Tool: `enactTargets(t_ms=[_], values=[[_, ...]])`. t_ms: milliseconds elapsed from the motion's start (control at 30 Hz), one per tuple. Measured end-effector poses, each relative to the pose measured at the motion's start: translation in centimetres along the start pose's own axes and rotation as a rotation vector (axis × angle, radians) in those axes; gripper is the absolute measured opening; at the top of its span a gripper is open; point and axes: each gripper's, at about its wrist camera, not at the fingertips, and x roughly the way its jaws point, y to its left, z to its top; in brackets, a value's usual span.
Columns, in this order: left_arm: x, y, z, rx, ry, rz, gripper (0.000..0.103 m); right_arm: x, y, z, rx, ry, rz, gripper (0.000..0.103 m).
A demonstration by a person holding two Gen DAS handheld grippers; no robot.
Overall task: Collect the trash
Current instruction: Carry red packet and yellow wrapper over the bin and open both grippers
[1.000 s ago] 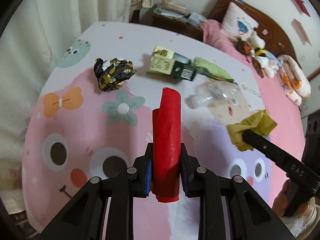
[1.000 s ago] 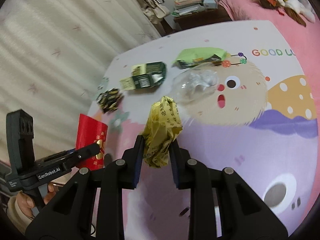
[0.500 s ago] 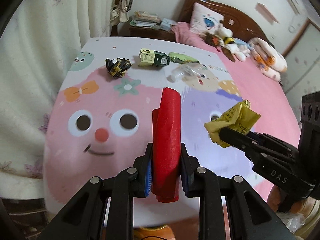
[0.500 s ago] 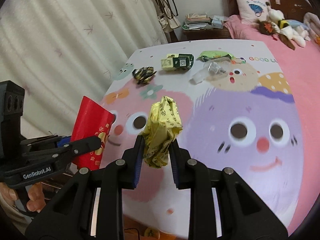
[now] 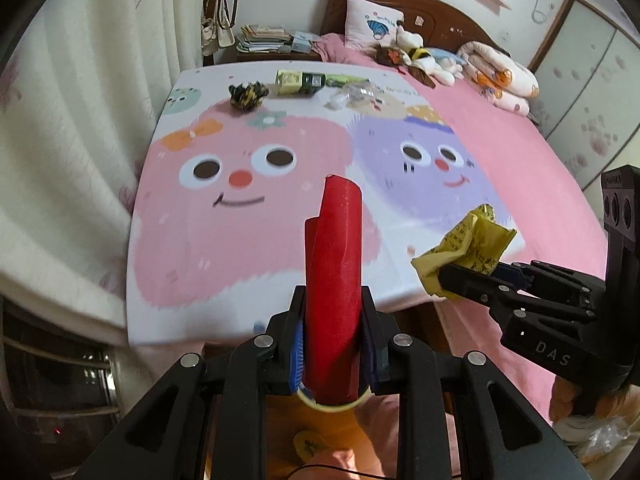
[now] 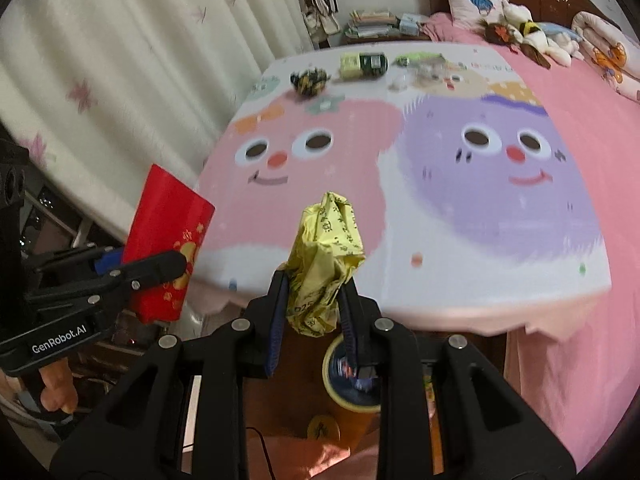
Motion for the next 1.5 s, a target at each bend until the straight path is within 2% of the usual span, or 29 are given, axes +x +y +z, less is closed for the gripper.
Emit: enactTargets(t_ms=[233,400,567,700,967,1067,1167,1267,1333,1400,1500], values=[[1.7,-0.6,-5.6,-0.006,0.075,0.016,0.023,2.3,-0.2,-5.1,0.013,0.114,-0.009,0.022],[5.7,-1.1,-9.9,-0.054,0.145,0.024,0.023,6.2,-2.2,-10.0,0.036,0.216,-0.007,0.022],[11.9,-0.8,-13.8,-0.113,0.219,0.020,0.023,12.0,-5.4,-15.8,0.069,0.313,-0.024,0.022],[17.4,-0.6,-16.6,-0.130,0.271,0.030,0.023,16.5,-7.9,-19.4,0.097,0.357,-0.053,0.022],[28.6,-0.5,-20.4,-0.094,0.371,0.000,0.023,25.2,-12.3,-23.3,0.165,0.389,-0.066,0.022],[31.3,0.1,-21.4,-0.080,0.394,-0.002,0.023,27.7,-13.3,-24.2,0.173,0.395,-0.067,0.023],[33.7,0.2,-21.9,-0.059,0.410,0.011,0.030,29.8,-14.5,-25.0,0.187,0.403,-0.062,0.024],[35.2,0.1,-22.1,-0.031,0.411,0.036,0.049,31.5,-15.6,-25.4,0.227,0.402,-0.045,0.034],[36.2,0.0,-21.8,-0.023,0.418,0.052,0.068,32.1,-16.0,-25.8,0.243,0.400,-0.056,0.040],[36.9,0.5,-22.0,-0.022,0.416,0.069,0.074,32.4,-16.3,-25.8,0.249,0.394,-0.054,0.046],[37.0,0.9,-22.0,-0.035,0.403,0.089,0.079,32.5,-16.3,-25.5,0.236,0.390,-0.074,0.046]])
